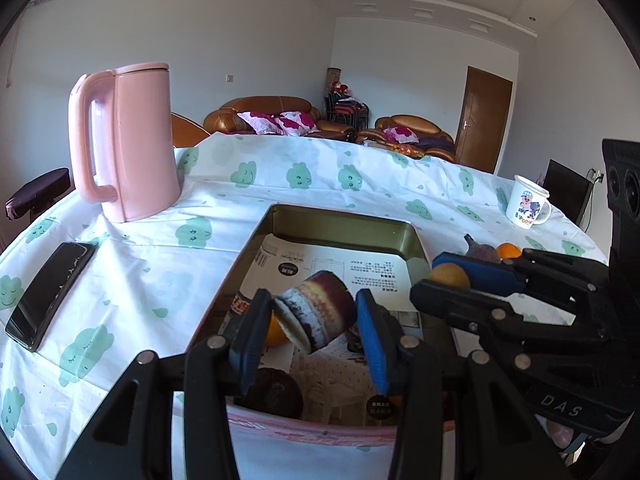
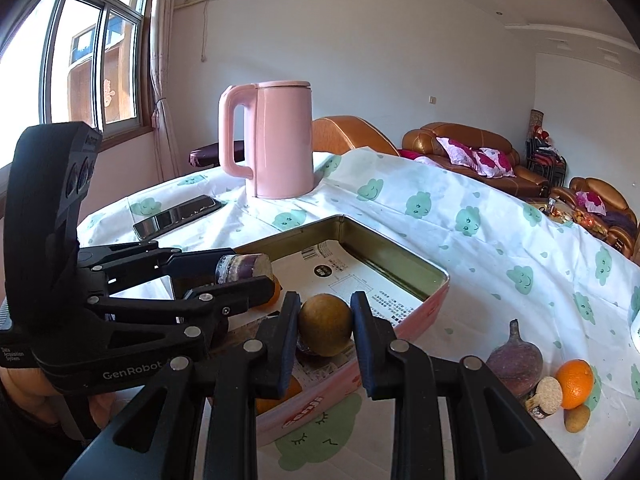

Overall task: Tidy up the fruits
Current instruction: 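Open both tools to drop the jar and small fruit into the tin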

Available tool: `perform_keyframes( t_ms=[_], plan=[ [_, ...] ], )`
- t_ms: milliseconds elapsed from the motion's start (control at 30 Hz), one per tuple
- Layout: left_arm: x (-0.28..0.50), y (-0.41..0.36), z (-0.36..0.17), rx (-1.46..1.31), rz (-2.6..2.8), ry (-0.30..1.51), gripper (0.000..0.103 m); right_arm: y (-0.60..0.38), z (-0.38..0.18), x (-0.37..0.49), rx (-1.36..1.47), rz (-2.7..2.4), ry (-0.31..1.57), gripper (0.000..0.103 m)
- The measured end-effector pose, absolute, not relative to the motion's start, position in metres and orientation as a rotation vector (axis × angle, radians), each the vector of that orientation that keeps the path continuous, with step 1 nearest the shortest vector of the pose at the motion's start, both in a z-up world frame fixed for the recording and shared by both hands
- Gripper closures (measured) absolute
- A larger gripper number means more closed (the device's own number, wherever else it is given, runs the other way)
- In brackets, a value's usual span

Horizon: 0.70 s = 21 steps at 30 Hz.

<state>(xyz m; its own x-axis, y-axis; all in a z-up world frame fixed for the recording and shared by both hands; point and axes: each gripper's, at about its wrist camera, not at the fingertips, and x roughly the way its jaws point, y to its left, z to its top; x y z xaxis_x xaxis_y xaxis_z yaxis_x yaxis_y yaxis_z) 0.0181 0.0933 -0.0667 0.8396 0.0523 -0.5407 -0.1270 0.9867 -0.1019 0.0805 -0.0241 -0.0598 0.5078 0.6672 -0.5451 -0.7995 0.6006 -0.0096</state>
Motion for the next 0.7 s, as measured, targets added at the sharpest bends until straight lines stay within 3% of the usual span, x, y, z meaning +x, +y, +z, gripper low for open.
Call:
perform_keyframes(
  t_ms=[133, 200, 333, 400, 600, 700],
  plan=[
    [0.016, 0.094, -0.068, -0.132, 0.096, 0.572, 0.057, -0.022, -0.068, 0.086, -0.274, 0.907, 0.582, 0.075],
    [0.014, 0.094, -0.068, -0.130, 0.099, 0.567, 0.048, -0.023, -0.068, 0.087, -0.268, 0.911, 0.588, 0.074],
    [0.010, 0.098, -0.064, -0.139, 0.110, 0.551, 0.039, -0.032, -0.066, 0.086, -0.259, 0.889, 0.576, 0.055],
    [0.007, 0.102, -0.061, -0.155, 0.120, 0.533, 0.029, -0.043, -0.063, 0.085, -0.239, 0.880, 0.565, 0.053],
    [0.000, 0.113, -0.050, -0.189, 0.154, 0.490, 0.027, -0.099, -0.050, 0.085, -0.203, 0.776, 0.519, 0.050],
    [0.000, 0.109, -0.045, -0.197, 0.166, 0.470, 0.013, -0.135, -0.046, 0.094, -0.179, 0.689, 0.524, 0.045]
  ],
)
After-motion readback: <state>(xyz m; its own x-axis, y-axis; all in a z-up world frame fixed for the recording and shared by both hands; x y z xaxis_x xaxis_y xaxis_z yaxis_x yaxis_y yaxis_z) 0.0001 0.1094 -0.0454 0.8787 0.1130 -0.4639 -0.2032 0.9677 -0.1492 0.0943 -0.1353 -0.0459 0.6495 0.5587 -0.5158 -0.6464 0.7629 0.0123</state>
